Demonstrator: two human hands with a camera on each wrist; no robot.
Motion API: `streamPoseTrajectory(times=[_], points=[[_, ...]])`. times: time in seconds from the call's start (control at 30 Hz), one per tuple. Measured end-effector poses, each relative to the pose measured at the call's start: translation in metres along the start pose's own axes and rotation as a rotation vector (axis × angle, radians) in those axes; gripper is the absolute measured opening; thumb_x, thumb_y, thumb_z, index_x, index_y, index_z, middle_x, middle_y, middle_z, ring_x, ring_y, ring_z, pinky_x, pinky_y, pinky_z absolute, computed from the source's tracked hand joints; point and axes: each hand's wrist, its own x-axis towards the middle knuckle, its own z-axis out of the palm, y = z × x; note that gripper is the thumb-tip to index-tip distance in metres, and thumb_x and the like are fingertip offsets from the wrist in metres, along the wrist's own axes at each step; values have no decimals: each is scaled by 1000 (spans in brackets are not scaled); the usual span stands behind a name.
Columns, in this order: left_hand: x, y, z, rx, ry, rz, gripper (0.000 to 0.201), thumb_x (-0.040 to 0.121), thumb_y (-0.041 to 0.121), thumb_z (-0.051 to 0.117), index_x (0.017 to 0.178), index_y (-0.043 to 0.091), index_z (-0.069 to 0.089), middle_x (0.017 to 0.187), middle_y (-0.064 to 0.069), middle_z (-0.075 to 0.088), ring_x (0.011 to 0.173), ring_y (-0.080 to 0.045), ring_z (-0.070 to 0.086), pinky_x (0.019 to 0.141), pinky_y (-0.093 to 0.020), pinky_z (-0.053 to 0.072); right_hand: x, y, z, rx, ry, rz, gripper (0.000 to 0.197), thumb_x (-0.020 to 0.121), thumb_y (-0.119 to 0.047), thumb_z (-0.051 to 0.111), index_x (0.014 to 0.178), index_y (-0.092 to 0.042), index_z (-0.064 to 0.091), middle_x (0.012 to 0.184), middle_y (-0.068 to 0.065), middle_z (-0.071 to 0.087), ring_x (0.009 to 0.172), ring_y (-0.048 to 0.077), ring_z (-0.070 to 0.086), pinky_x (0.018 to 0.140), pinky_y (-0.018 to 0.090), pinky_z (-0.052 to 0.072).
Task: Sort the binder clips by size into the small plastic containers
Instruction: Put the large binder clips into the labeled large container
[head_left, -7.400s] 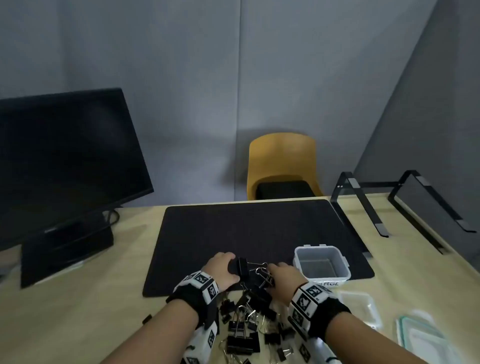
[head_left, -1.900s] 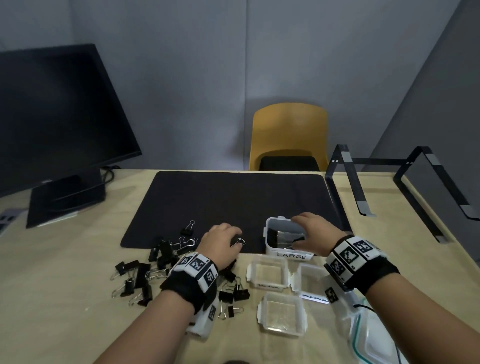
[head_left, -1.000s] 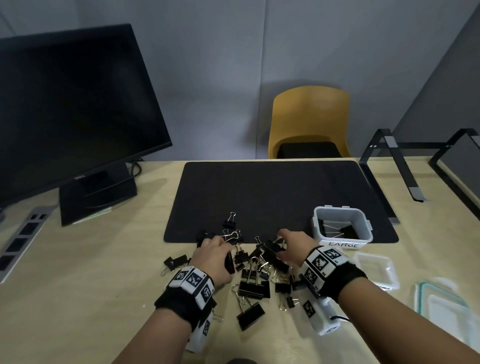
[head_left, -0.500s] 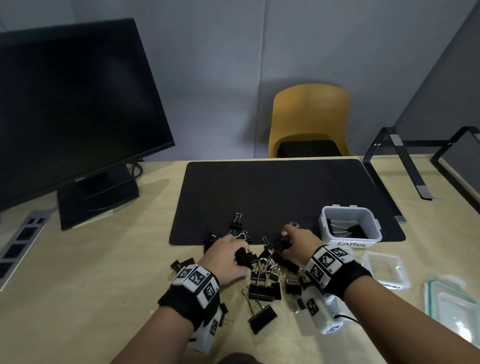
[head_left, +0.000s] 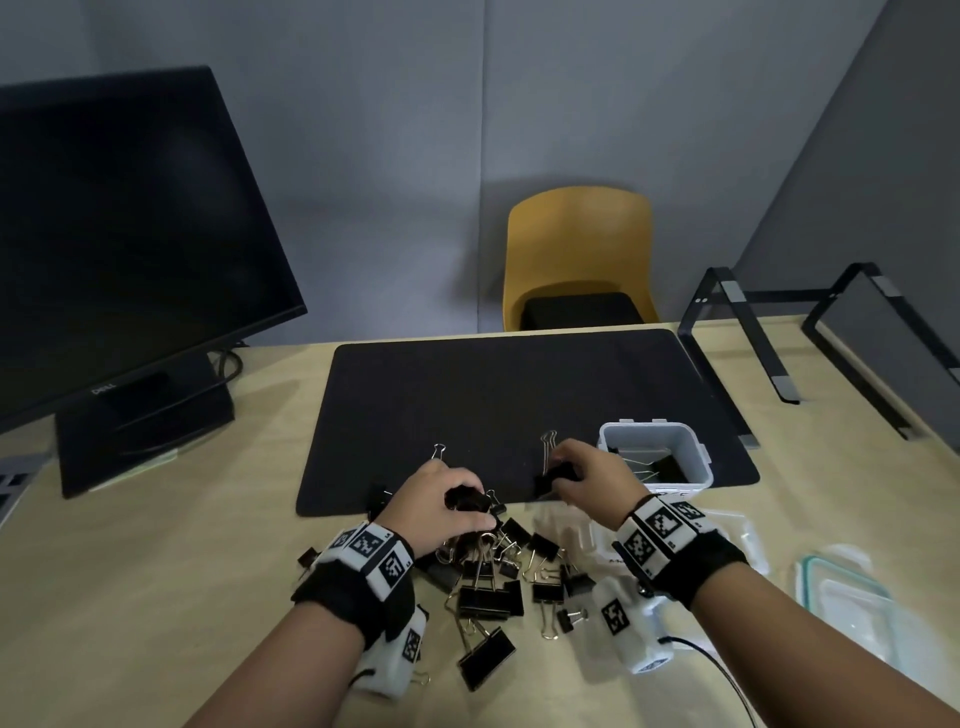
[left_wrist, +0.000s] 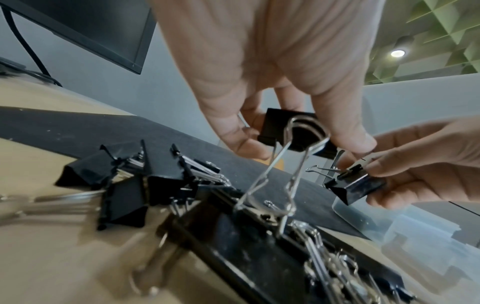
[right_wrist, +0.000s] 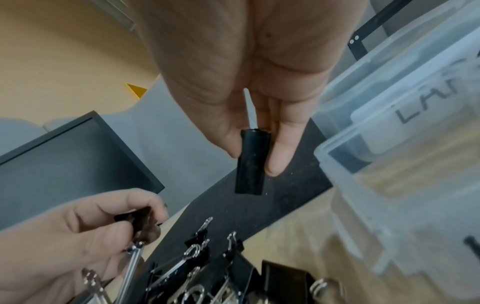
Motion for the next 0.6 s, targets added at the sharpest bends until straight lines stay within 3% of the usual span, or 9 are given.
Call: streamPoseTrajectory(times=[0.1,0.17,0.23,0.43,0.6], points=[[5,9,-1,-22,22,8,22,74,41,75,91,35,62,101,4,49,91,-6,51,76,-18,40,-4,5,-13,63,49,-31,23,83,-13,59,104,-23,58,79,-11,57,74,9,56,65,15,43],[8,14,-1,-20,36,13,23,73,41,75,92,33,63,100,3,49,90,-9,53,76,-20,43,-6,10,-22,134,71,-32,22,82,-14,61,99,-26,55,88,-3,63,80,16,63,75,28,52],[12,19,1,-18,57,11,24,72,43,76,90,34,63,98,3,49,90,-11,54,79,-25,48,-9,15,-32,173,100,-30,23,82,-15,62,100,-25,53,93,0,64,83,20,64,80,36,53],[19,39,8,5,114,-7,24,73,45,75,89,33,62,92,6,49,89,-10,53,74,-20,41,-13,36,-68,337,147,19,20,81,-9,65,95,-21,57,84,4,65,71,21,65,75,39,58],[25,55,13,-17,188,-57,26,73,42,76,93,32,63,93,7,48,88,-7,52,68,-16,38,-11,61,-100,315,123,-9,25,79,-12,67,87,-33,58,94,0,66,82,22,67,78,39,57]])
